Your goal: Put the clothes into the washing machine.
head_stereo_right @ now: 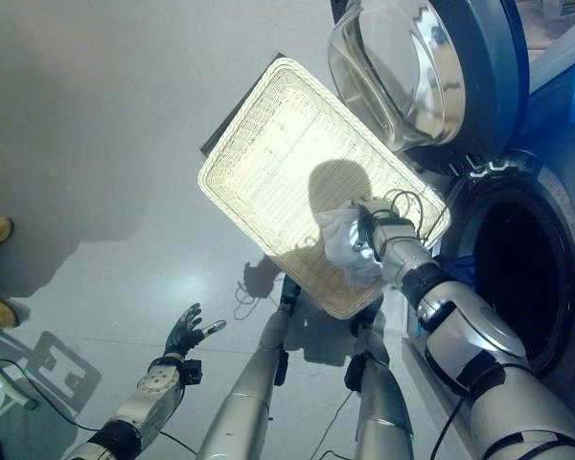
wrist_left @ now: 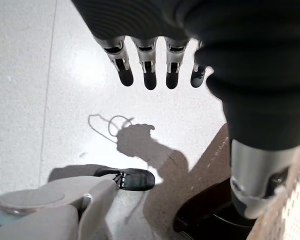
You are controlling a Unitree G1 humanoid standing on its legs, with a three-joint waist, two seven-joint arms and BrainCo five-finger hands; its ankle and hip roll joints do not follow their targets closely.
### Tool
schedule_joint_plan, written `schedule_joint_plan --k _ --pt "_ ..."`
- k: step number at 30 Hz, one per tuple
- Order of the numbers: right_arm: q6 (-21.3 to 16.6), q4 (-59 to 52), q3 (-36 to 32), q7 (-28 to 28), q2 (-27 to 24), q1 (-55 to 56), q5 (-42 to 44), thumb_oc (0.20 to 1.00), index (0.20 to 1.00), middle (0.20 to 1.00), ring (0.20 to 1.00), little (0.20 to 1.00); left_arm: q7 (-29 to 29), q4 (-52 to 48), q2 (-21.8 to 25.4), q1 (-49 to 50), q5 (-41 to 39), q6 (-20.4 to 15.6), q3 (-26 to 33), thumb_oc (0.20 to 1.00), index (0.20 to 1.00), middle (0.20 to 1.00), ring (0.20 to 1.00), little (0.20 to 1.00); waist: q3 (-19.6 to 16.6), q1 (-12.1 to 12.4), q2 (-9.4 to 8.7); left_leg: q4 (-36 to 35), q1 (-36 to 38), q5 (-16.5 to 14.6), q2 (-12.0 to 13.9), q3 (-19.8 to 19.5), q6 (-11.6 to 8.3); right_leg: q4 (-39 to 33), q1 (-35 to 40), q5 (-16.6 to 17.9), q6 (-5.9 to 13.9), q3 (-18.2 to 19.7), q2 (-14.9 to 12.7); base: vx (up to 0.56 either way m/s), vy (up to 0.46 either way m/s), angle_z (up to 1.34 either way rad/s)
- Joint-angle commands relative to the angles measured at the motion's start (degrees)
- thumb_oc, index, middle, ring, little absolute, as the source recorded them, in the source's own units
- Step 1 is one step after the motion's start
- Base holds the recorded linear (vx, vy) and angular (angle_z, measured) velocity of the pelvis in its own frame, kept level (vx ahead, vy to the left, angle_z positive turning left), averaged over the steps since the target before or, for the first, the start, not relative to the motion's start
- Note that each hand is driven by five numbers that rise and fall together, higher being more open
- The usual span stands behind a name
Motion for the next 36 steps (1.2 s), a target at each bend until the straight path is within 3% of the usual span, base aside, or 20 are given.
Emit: schedule_joint_plan --k 1,2,4,5,6,7,10,15,26,28,30,31,32,33,36 --pt "5.09 7.91 1.17 12.22 -0.06 5.11 -5.09 1.000 1.000 1.000 1.000 1.000 0.50 -1.60 0.95 -0.96 2.29 0.52 -1.28 1.000 1.000 1.000 1.000 1.000 -0.80 2.83 2.19 1.54 -3.28 -2.37 -4.74 5.82 1.93 -1.29 -2.13 1.13 3.86 -0.22 1.16 0.01 -0.050 0.10" --pt "5.10 7.90 1.16 12.24 -0.07 5.11 -5.10 1.000 1.000 1.000 1.000 1.000 0.50 -1.61 0.95 -0.96 2.29 0.52 -1.28 1.000 1.000 1.000 1.000 1.000 -0.80 2.83 2.20 1.54 -3.28 -2.37 -4.74 5.82 1.93 -1.29 -2.13 1.13 3.86 -0.22 1.16 0.01 -0.044 0.07" --pt "5.17 10.64 0.90 18.77 0.74 5.62 -10.68 1.000 1.000 1.000 1.000 1.000 0.51 -2.73 0.91 -0.90 2.70 0.97 -1.76 1.000 1.000 1.000 1.000 1.000 -0.80 3.23 2.65 1.35 -3.44 -2.17 -4.83 5.50 1.98 -1.49 -2.32 1.37 3.82 -0.50 0.99 0.01 -0.046 0.04" --pt "4.96 11.16 0.83 20.08 0.94 5.81 -11.87 0.950 0.950 0.950 0.950 0.950 0.58 -3.09 0.92 -0.86 2.69 1.11 -1.97 1.000 1.000 1.000 1.000 1.000 -0.80 3.31 2.80 1.32 -3.45 -2.15 -4.86 5.39 2.00 -1.52 -2.34 1.40 3.83 -0.56 0.92 0.01 -0.024 0.08" --pt "4.98 11.29 0.81 20.98 1.00 5.86 -12.68 0.821 0.821 0.821 0.821 0.821 0.59 -3.20 0.92 -0.85 2.67 1.14 -2.04 1.000 1.000 1.000 1.000 1.000 -0.80 3.33 2.84 1.30 -3.44 -2.14 -4.87 5.36 2.00 -1.54 -2.35 1.41 3.83 -0.58 0.90 0.01 -0.012 0.11" --pt "3.46 12.34 0.66 22.41 1.28 6.21 -14.95 0.200 0.200 0.200 0.200 0.200 0.54 -3.47 0.62 -0.89 2.58 1.24 -2.20 1.000 1.000 1.000 1.000 1.000 -0.80 3.39 3.10 1.22 -3.43 -1.97 -4.96 5.31 2.09 -1.66 -2.34 1.52 3.72 -0.51 0.90 0.00 -0.005 0.17" --pt "3.03 13.04 -0.18 23.43 1.66 7.41 -15.17 0.200 0.200 0.200 0.200 0.200 0.57 -4.20 0.50 -0.84 2.40 1.77 -2.52 1.000 1.000 1.000 1.000 1.000 -0.80 3.24 3.40 1.38 -3.26 -1.99 -4.97 5.24 2.10 -1.61 -2.34 1.55 3.65 -0.15 0.82 0.01 -0.003 0.14" --pt "1.76 13.77 -1.70 20.37 1.62 8.01 -14.97 0.200 0.200 0.200 0.200 0.200 0.62 -4.26 0.16 -1.11 2.27 2.24 -2.50 1.000 1.000 1.000 1.000 1.000 -0.80 2.85 3.45 1.38 -2.77 -1.98 -4.97 5.50 2.21 -1.76 -2.03 1.67 3.61 0.39 0.99 0.00 0.007 0.06" --pt "-3.80 13.18 -4.00 9.40 -1.40 7.25 -4.36 0.200 0.200 0.200 0.200 0.200 1.08 -4.10 0.41 -1.48 2.32 3.05 -2.25 1.000 1.000 1.000 1.000 1.000 -0.80 1.63 2.69 1.50 -1.14 -2.19 -4.55 6.22 2.34 -1.99 -0.96 2.28 3.77 1.63 1.43 0.00 -0.001 0.01" --pt "-4.99 11.02 -4.66 5.85 -2.76 6.90 4.44 0.200 0.200 0.200 0.200 0.200 1.30 -4.73 1.24 -1.07 2.22 3.26 -2.03 1.000 1.000 1.000 1.000 1.000 -0.80 1.32 2.17 1.48 -0.86 -2.28 -4.39 6.51 2.38 -2.23 -0.67 2.52 3.83 1.81 1.61 -0.03 -0.032 -0.03" --pt "-5.60 8.49 -5.85 4.86 -3.87 6.78 12.86 0.200 0.200 0.200 0.200 0.200 1.30 -5.19 1.89 -0.61 2.02 3.53 -1.47 1.000 1.000 1.000 1.000 1.000 -0.80 0.96 1.79 1.54 -0.60 -2.45 -4.24 6.75 2.39 -2.26 -0.52 2.58 3.83 2.05 1.76 -0.02 -0.019 -0.03" --pt "-5.78 4.71 -7.25 4.43 -4.83 7.02 21.31 0.200 0.200 0.200 0.200 0.200 1.26 -5.52 2.42 -0.09 1.99 3.65 -0.82 1.000 1.000 1.000 1.000 1.000 -0.80 0.59 1.42 1.64 -0.42 -2.60 -4.14 6.99 2.39 -2.18 -0.50 2.62 3.82 2.31 1.93 -0.01 -0.002 -0.04" --pt "-5.78 4.19 -7.46 4.54 -4.96 7.10 23.00 0.200 0.200 0.200 0.200 0.200 1.22 -5.56 2.50 -0.01 2.04 3.66 -0.72 1.000 1.000 1.000 1.000 1.000 -0.80 0.53 1.36 1.66 -0.39 -2.62 -4.13 7.02 2.39 -2.16 -0.49 2.62 3.81 2.35 1.96 -0.02 0.016 -0.10" --pt "-3.61 -4.18 -10.55 4.62 -6.58 8.75 34.07 0.200 0.200 0.200 0.200 0.200 1.02 -5.99 3.32 1.36 1.90 3.48 0.55 1.000 1.000 1.000 1.000 1.000 -0.80 -0.22 0.68 2.00 -0.18 -2.90 -3.96 7.47 2.36 -1.98 -0.42 2.53 3.76 2.80 2.21 -0.02 0.029 -0.12" --pt "-1.16 -15.67 -15.07 4.07 -8.18 13.23 49.42 0.200 0.200 0.200 0.200 0.200 1.15 -6.26 3.65 3.45 2.03 3.07 2.61 1.000 1.000 1.000 1.000 1.000 -0.80 -1.63 -0.32 2.48 0.21 -3.39 -3.62 8.26 2.35 -1.54 -0.45 2.27 3.75 3.66 2.59 -0.02 0.057 -0.22"
